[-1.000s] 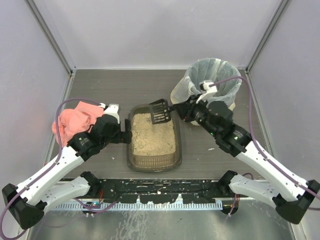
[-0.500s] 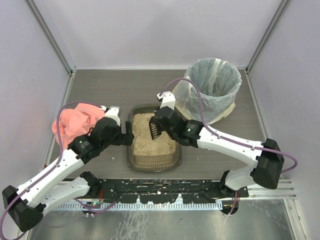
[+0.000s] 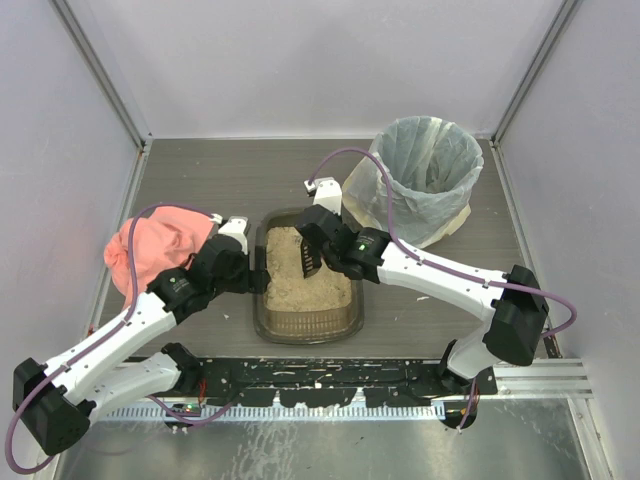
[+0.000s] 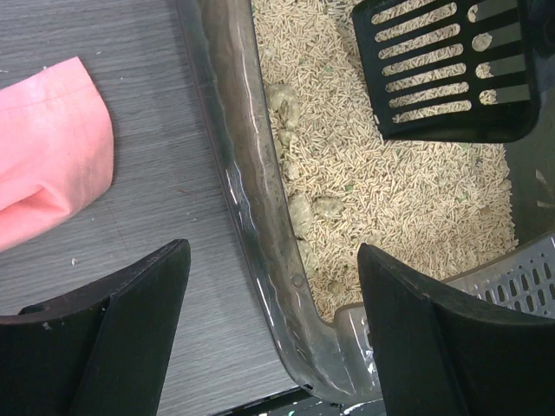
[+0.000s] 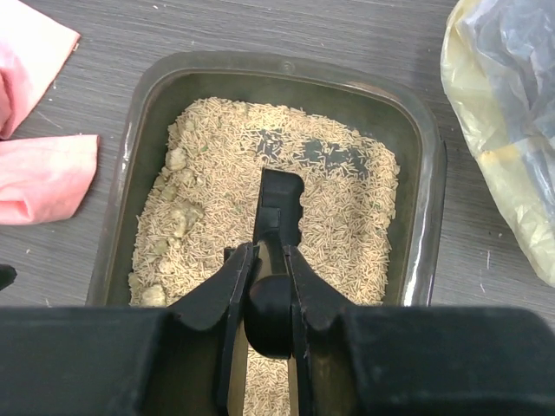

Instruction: Clean the litter box

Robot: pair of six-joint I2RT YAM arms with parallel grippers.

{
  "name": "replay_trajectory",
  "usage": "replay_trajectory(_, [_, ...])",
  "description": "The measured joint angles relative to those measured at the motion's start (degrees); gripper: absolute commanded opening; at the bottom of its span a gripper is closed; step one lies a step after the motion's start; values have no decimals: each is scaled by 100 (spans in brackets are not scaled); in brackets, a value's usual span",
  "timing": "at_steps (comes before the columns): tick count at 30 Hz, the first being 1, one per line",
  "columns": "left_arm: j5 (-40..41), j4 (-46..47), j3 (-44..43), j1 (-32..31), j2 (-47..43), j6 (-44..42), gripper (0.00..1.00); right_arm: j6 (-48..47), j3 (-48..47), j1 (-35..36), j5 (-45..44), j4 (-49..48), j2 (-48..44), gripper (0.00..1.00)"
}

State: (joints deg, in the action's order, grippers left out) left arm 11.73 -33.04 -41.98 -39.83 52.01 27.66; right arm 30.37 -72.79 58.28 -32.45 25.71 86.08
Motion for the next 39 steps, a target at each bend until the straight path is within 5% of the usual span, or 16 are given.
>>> replay_trajectory(17, [-155,129,160,11,341,-4,61,339,223,-120,557,-140,107,1])
replay_trajectory(39, [-343,337,111,11,1038,-164,13,2326,2153,-730,1331,-2953,22,1])
